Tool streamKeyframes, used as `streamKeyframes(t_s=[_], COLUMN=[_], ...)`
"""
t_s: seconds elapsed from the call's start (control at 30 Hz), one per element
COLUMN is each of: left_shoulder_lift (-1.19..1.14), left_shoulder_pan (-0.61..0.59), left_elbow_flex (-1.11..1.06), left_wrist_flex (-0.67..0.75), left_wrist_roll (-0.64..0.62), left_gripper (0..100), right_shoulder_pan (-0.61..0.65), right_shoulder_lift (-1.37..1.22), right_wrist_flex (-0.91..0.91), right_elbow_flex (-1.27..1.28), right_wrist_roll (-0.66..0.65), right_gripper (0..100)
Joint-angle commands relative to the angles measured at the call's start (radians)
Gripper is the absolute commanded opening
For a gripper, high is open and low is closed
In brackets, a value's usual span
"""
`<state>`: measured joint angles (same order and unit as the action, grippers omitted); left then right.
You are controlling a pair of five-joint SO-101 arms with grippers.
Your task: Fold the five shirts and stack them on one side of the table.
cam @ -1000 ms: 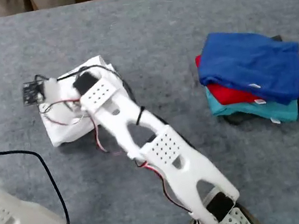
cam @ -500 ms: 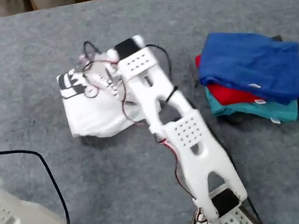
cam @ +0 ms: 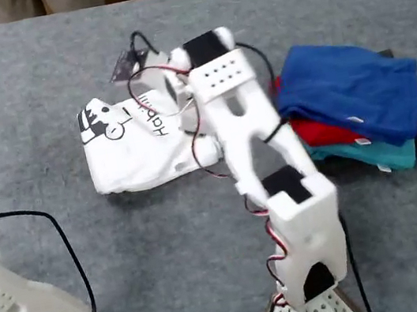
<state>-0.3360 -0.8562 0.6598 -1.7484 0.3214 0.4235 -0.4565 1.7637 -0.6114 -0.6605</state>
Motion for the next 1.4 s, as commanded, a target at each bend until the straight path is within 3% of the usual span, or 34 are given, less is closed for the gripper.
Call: streamKeyframes(t_s=[0.0, 0.17, 0.3, 0.43, 0.57, 0.83, 0.93, 1.13, 1.37], left_shoulder_lift=[0.065, 0.067, 0.056, 0.036, -0.051, -0.346, -0.45, -0.615, -0.722], left_shoulder_pan=[0.097, 0.344, 0.598, 0.787, 0.881, 0.875, 0.819, 0.694, 0.684], left_elbow_flex=[-0.029, -0.089, -0.049, -0.071, -0.123, 0.035, 0.169, 0.46, 0.752], left_wrist_flex=[-0.011, -0.011, 0.029, 0.209, 0.358, 0.414, 0.348, 0.189, 0.026], left_wrist_roll=[0.026, 0.018, -0.081, -0.18, -0.255, -0.261, -0.249, -0.083, -0.046], left_gripper=[2, 2, 2, 2, 2, 2, 2, 2, 2], right_shoulder_pan=[-0.028, -0.048, -0.051, -0.056, -0.058, -0.058, -0.068, -0.124, -0.097], right_shoulder_lift=[0.094, 0.104, 0.099, 0.101, 0.101, 0.101, 0.101, 0.101, 0.099], right_wrist_flex=[-0.043, -0.054, -0.075, -0.18, -0.242, -0.359, -0.376, -0.394, -0.41], right_elbow_flex=[0.004, 0.01, 0.059, 0.174, 0.26, 0.378, 0.387, 0.383, 0.383], right_wrist_roll=[0.063, 0.147, 0.18, 0.18, 0.18, 0.18, 0.173, 0.172, 0.172], right_gripper=[0.2, 0.2, 0.2, 0.2, 0.2, 0.2, 0.2, 0.2, 0.2])
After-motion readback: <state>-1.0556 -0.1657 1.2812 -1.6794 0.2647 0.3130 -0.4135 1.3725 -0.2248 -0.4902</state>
